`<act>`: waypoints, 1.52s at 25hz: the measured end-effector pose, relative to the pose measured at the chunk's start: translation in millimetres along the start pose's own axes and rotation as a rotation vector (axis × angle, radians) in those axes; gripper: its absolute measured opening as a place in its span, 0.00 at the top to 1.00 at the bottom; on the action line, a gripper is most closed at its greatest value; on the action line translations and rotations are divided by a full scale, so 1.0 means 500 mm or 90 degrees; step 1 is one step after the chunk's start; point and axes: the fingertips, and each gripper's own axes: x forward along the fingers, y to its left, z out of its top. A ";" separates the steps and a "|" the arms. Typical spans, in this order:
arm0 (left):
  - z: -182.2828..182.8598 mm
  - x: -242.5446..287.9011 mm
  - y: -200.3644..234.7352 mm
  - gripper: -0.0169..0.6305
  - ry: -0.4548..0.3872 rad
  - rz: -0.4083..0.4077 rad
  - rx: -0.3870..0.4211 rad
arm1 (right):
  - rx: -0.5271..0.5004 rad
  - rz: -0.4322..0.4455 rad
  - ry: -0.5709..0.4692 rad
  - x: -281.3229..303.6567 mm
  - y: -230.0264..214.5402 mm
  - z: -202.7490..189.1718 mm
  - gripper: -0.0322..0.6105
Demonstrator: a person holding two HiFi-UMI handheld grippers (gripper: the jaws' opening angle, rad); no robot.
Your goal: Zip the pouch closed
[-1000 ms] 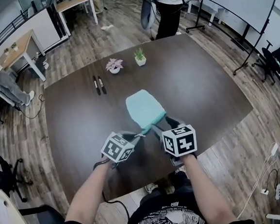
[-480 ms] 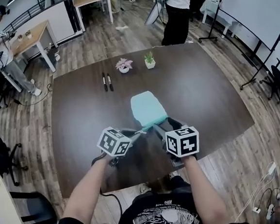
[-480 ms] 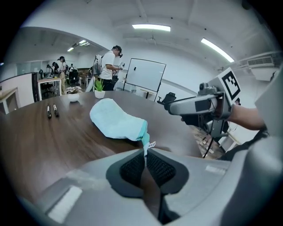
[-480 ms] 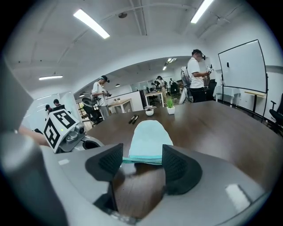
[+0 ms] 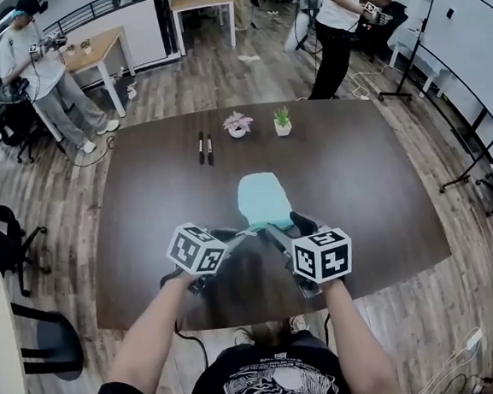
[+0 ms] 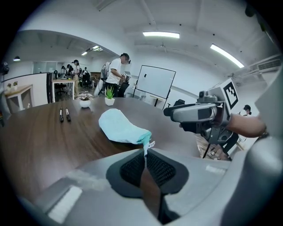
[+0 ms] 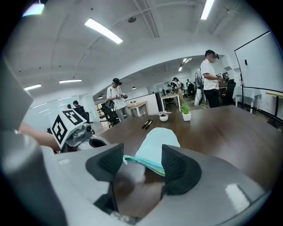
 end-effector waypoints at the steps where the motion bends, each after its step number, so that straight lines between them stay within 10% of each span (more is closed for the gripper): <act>1: 0.007 -0.001 -0.003 0.94 -0.003 0.004 -0.001 | -0.004 0.012 -0.001 0.000 -0.001 0.004 0.53; 16: 0.079 -0.045 -0.014 0.94 -0.022 0.041 -0.011 | -0.061 0.190 0.014 0.015 0.041 0.045 0.58; 38: 0.113 -0.044 -0.035 0.94 -0.043 0.014 -0.022 | -0.049 0.303 0.047 0.039 0.088 0.016 0.69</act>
